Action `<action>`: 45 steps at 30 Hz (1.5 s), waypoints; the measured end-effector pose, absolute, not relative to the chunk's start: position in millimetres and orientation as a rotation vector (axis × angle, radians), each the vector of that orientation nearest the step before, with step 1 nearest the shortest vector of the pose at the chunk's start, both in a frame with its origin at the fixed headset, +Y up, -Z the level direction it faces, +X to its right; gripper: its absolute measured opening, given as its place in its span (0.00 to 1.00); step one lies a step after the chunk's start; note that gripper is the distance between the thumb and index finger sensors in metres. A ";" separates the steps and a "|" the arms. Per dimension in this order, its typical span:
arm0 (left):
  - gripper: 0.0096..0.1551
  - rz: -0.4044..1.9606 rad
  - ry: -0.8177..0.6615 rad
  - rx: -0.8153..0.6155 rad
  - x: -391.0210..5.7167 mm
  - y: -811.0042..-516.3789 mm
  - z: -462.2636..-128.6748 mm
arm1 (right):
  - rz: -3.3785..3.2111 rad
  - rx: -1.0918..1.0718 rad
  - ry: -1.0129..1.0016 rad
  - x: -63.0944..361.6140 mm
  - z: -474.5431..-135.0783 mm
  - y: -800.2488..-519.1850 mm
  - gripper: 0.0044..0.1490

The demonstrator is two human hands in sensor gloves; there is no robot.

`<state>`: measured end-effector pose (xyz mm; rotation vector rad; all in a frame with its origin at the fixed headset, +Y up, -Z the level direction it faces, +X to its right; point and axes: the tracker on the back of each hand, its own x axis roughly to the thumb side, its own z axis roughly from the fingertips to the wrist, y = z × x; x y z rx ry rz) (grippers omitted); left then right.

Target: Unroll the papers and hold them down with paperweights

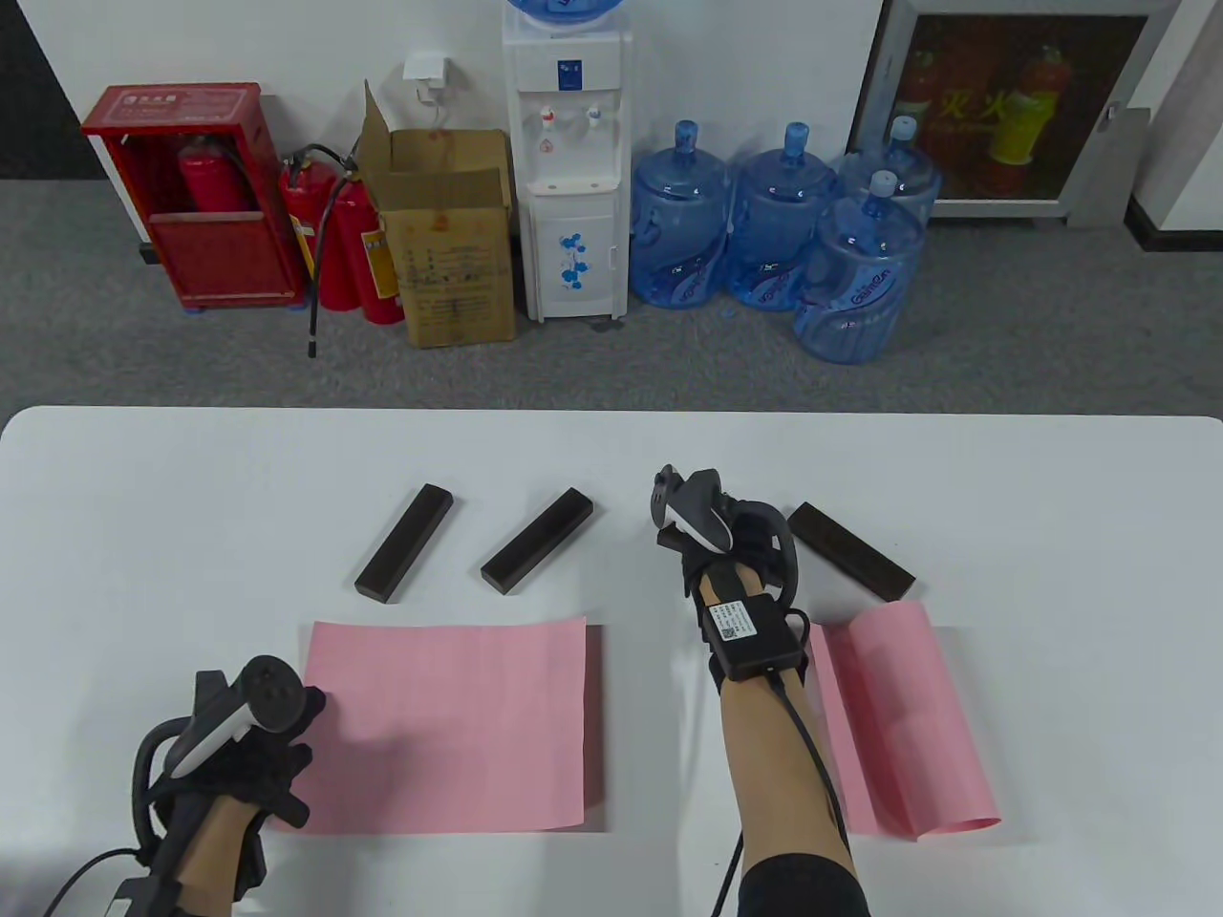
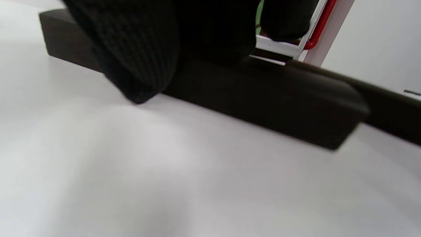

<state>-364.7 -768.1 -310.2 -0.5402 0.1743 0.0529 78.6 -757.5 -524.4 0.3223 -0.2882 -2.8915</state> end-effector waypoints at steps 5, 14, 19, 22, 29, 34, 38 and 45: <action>0.36 0.057 0.174 -0.539 -365.0 -768.3 -310.0 | -2.916 0.200 -0.262 64.2 -507.4 -729.7 0.52; 0.36 0.064 0.175 -0.540 -365.6 -768.7 -309.9 | -3.250 -0.043 -0.184 12.5 -443.3 -670.7 0.59; 0.36 0.069 0.175 -0.540 -366.0 -768.8 -309.9 | -3.386 -0.063 -0.286 -17.1 -406.6 -678.2 0.60; 0.36 0.072 0.176 -0.540 -366.2 -769.0 -309.8 | -3.392 -0.062 -0.420 -35.6 -389.0 -699.0 0.60; 0.36 0.073 0.177 -0.540 -366.4 -769.1 -309.8 | -3.218 0.000 -0.500 -51.5 -374.3 -741.7 0.59; 0.36 0.076 0.178 -0.540 -366.5 -769.1 -309.9 | -3.167 -0.001 -0.477 -54.9 -373.4 -757.3 0.59; 0.36 0.075 0.178 -0.540 -366.6 -769.1 -309.9 | -3.120 0.002 -0.473 -60.6 -370.9 -757.5 0.59; 0.36 0.081 0.180 -0.543 -366.9 -769.4 -309.7 | -3.209 0.026 -0.541 -29.5 -371.6 -744.7 0.57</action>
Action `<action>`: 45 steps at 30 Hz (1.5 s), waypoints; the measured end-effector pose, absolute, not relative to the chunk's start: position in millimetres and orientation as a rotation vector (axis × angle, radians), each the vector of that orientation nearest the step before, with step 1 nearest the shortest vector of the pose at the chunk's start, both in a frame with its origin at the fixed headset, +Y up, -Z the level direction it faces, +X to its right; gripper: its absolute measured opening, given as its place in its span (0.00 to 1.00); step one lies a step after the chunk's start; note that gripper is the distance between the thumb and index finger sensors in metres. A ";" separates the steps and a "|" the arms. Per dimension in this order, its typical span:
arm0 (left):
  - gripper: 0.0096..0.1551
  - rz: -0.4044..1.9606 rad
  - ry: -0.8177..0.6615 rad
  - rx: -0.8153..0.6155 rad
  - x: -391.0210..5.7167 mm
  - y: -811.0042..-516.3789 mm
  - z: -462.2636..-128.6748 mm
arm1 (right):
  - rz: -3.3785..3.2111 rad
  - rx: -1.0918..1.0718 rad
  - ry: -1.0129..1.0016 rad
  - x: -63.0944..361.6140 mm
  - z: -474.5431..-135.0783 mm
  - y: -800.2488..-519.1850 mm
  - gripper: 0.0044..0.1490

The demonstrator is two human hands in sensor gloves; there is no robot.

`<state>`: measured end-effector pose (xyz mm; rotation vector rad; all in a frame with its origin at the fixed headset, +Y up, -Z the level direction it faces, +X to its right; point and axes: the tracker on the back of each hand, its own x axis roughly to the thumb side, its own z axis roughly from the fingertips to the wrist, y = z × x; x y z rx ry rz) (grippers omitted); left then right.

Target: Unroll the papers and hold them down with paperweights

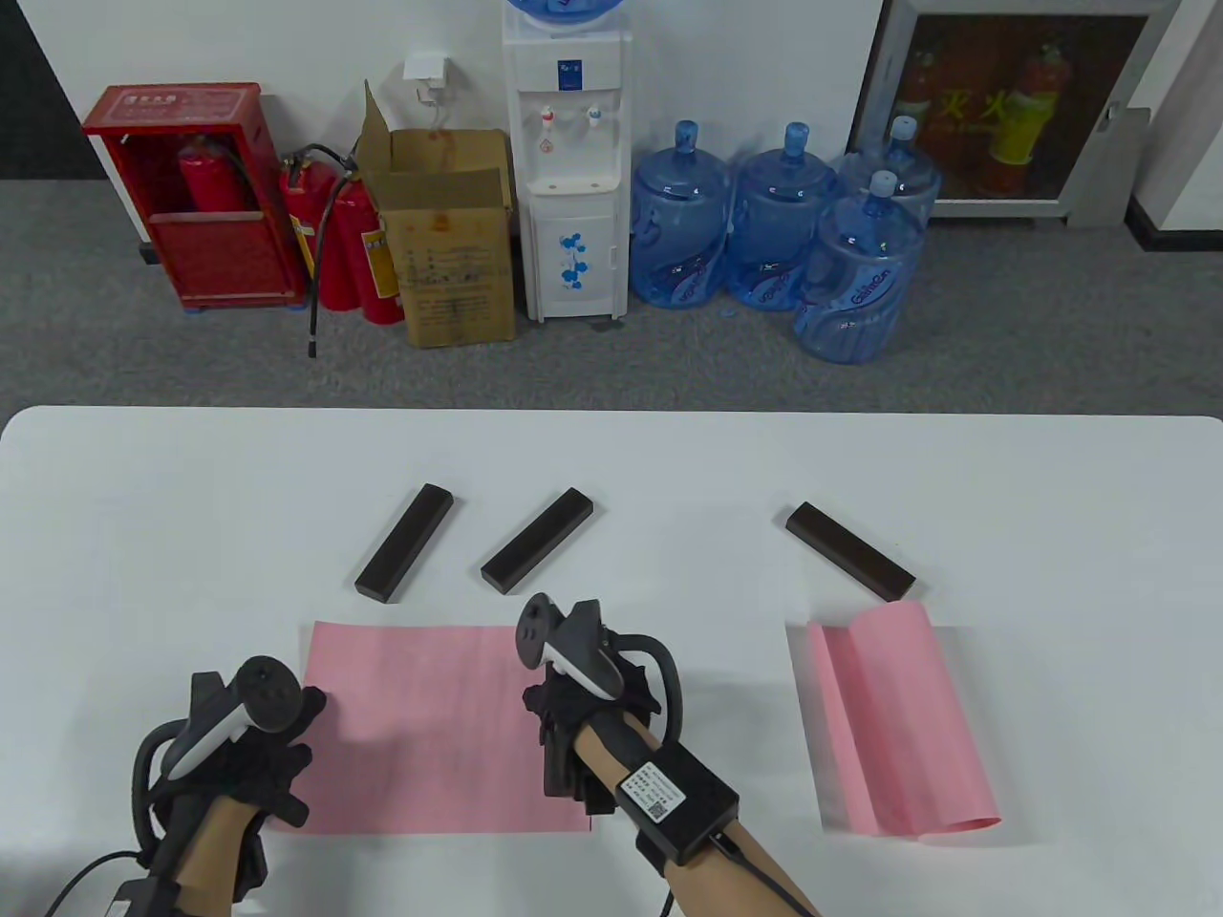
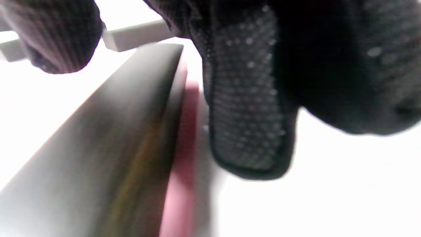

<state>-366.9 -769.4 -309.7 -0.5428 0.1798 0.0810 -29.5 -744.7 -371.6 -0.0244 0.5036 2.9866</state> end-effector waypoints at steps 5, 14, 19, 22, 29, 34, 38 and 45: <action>0.36 0.081 0.180 -0.546 -366.8 -769.4 -309.7 | 2.894 -0.028 0.387 37.6 -370.2 -717.2 0.53; 0.36 0.067 0.184 -0.554 -366.2 -769.0 -310.0 | 2.910 0.148 0.110 123.4 -326.7 -731.3 0.53; 0.36 0.072 0.188 -0.559 -366.1 -769.0 -310.1 | 2.951 0.158 0.033 138.3 -317.3 -737.6 0.53; 0.36 0.061 0.191 -0.546 -365.3 -768.4 -310.2 | 2.980 0.176 -0.033 141.4 -313.8 -741.0 0.52; 0.38 0.096 0.251 -0.374 -361.0 -735.5 -317.9 | 2.975 0.193 -0.066 144.8 -310.4 -738.4 0.52; 0.39 0.086 0.212 -0.296 -325.3 -691.7 -358.8 | 3.012 0.212 -0.059 143.1 -310.3 -739.8 0.51; 0.40 0.073 0.198 -0.317 -287.3 -684.6 -406.4 | 3.027 0.230 -0.058 140.7 -309.8 -741.2 0.51; 0.47 -0.176 0.314 -0.334 -245.2 -722.6 -482.5 | 3.112 0.236 -0.063 137.9 -310.0 -746.0 0.50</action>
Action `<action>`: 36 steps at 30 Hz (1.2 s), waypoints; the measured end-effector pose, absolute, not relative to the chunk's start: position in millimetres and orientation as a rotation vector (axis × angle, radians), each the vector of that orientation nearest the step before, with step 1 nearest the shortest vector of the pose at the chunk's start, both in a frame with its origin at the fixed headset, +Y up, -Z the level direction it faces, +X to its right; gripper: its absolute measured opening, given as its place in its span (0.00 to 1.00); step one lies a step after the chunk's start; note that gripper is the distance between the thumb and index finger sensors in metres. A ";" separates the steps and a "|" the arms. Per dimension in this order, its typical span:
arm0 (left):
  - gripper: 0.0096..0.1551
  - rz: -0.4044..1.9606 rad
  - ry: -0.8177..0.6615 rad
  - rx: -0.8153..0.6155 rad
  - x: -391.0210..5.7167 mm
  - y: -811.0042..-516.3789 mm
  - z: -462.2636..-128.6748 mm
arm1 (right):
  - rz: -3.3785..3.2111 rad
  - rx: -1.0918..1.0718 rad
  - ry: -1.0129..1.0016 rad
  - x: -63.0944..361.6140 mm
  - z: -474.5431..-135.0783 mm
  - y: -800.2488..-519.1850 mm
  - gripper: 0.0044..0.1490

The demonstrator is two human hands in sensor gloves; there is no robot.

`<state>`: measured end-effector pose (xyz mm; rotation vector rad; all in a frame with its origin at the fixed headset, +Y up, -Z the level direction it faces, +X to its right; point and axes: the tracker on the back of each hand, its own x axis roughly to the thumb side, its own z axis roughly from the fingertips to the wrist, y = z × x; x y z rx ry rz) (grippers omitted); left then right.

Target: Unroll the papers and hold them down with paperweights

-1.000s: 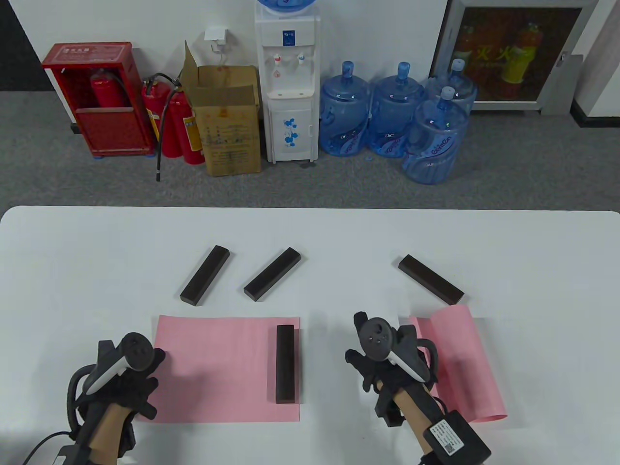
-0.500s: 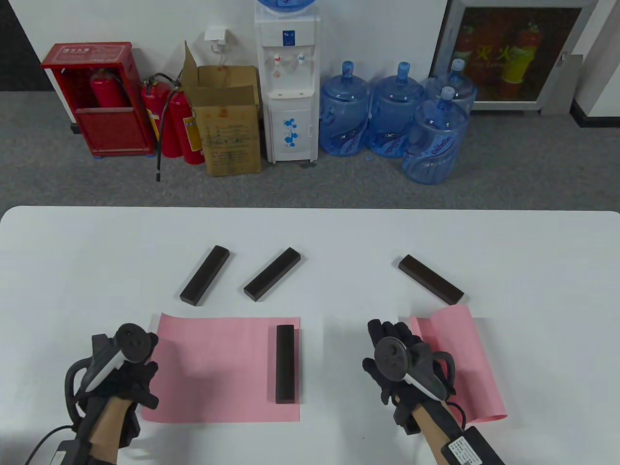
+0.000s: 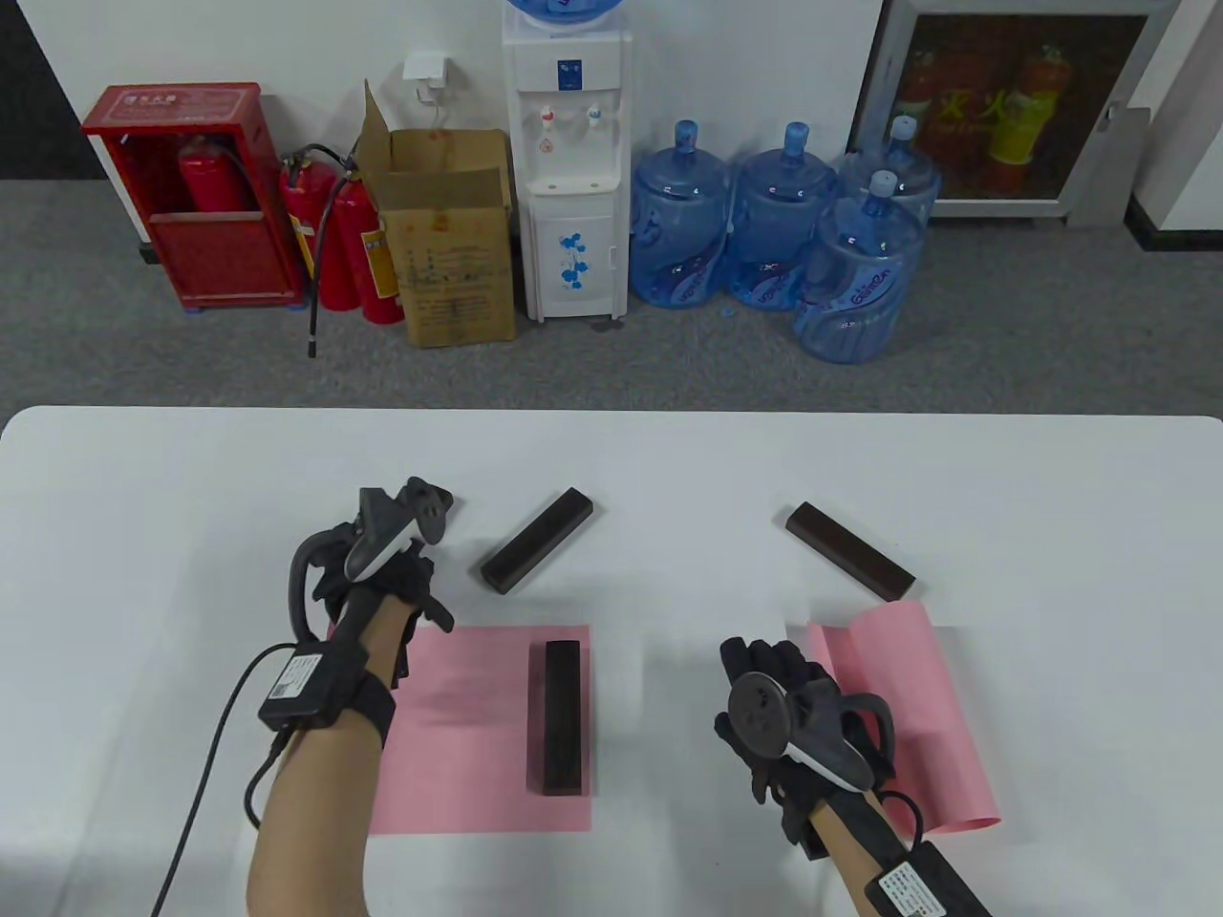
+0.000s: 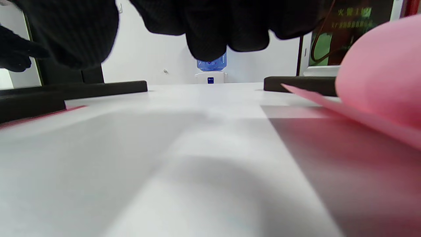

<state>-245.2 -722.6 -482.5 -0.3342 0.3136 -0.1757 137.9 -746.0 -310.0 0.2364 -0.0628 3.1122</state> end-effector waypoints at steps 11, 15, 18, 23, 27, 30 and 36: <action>0.48 -0.268 0.359 -0.394 -241.9 -769.6 -513.9 | 3.131 0.225 -0.032 142.2 -312.6 -751.1 0.50; 0.47 -0.279 0.327 -0.370 -241.0 -768.6 -508.2 | 3.154 0.232 -0.052 139.8 -311.6 -750.8 0.50; 0.46 -0.215 0.345 -0.264 -245.4 -750.5 -501.3 | 3.177 0.222 -0.064 139.2 -311.2 -750.6 0.51; 0.39 -0.083 0.258 -0.158 -248.9 -688.1 -465.7 | 3.158 0.202 -0.062 141.6 -311.5 -748.8 0.51; 0.35 -0.054 0.190 -0.104 -250.4 -662.9 -418.8 | 3.142 0.203 -0.059 142.4 -311.9 -749.1 0.51; 0.35 -0.004 0.192 -0.072 -255.2 -664.5 -380.9 | 3.135 0.213 -0.059 141.9 -312.1 -749.4 0.51; 0.35 -0.018 0.218 -0.143 -264.7 -697.2 -332.2 | 3.120 0.227 -0.069 141.4 -312.2 -749.0 0.51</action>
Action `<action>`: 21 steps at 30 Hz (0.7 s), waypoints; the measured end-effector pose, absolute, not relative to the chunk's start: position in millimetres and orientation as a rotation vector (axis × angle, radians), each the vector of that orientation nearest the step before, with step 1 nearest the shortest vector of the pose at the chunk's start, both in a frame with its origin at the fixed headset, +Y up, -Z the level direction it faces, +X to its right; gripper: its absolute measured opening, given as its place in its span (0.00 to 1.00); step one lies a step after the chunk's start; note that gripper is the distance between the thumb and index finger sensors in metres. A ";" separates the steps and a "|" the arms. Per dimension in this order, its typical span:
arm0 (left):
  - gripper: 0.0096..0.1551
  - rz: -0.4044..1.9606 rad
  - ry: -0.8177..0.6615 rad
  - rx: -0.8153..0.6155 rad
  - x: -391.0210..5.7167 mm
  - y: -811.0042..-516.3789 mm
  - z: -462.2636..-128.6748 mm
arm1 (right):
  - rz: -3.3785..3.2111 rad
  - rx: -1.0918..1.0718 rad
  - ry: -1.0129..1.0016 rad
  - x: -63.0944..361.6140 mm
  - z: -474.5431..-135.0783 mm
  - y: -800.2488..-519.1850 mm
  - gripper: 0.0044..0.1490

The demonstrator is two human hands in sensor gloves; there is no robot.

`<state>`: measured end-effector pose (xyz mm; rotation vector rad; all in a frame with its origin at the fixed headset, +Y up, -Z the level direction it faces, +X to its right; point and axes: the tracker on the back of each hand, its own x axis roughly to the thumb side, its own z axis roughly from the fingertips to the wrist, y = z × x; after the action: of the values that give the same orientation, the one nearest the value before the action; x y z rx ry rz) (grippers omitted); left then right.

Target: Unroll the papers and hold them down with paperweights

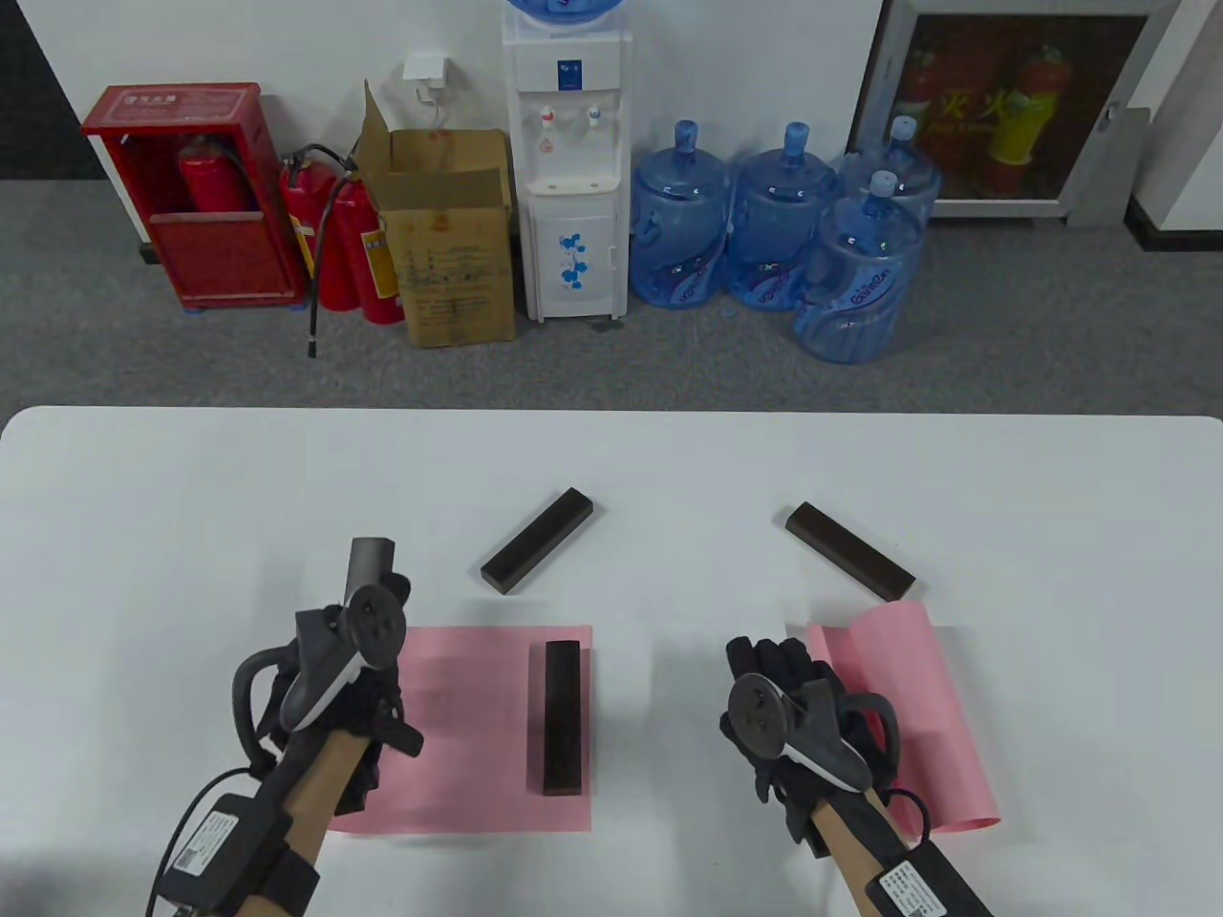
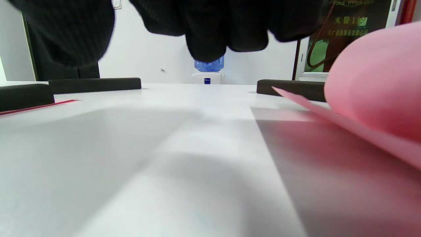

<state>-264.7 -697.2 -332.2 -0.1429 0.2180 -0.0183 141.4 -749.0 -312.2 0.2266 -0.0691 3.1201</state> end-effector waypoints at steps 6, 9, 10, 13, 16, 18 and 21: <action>0.35 -0.087 0.243 -0.266 -274.0 -730.2 -320.3 | 3.112 0.224 -0.051 142.5 -312.8 -751.4 0.51; 0.36 -0.150 0.263 -0.311 -280.9 -741.5 -321.4 | 3.117 0.222 -0.044 142.8 -313.2 -753.0 0.51; 0.36 -0.166 0.264 -0.318 -284.3 -745.7 -322.2 | 3.118 0.222 -0.040 142.9 -313.2 -753.0 0.51; 0.36 -0.173 0.269 -0.357 -289.8 -753.6 -322.6 | 3.118 0.219 -0.038 143.2 -313.0 -752.8 0.51; 0.35 -0.189 0.278 -0.388 -292.6 -760.6 -322.6 | 3.119 0.218 -0.032 143.2 -312.7 -752.2 0.51; 0.35 -0.224 0.272 -0.378 -291.8 -762.1 -322.5 | 3.123 0.220 -0.026 143.1 -312.3 -751.7 0.51; 0.35 -0.251 0.279 -0.441 -289.1 -764.4 -322.5 | 3.125 0.222 -0.020 142.9 -312.1 -751.7 0.50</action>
<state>-289.1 -764.4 -322.5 -0.4405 0.2787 -0.2506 142.9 -751.7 -312.1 0.2216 -0.0197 3.1251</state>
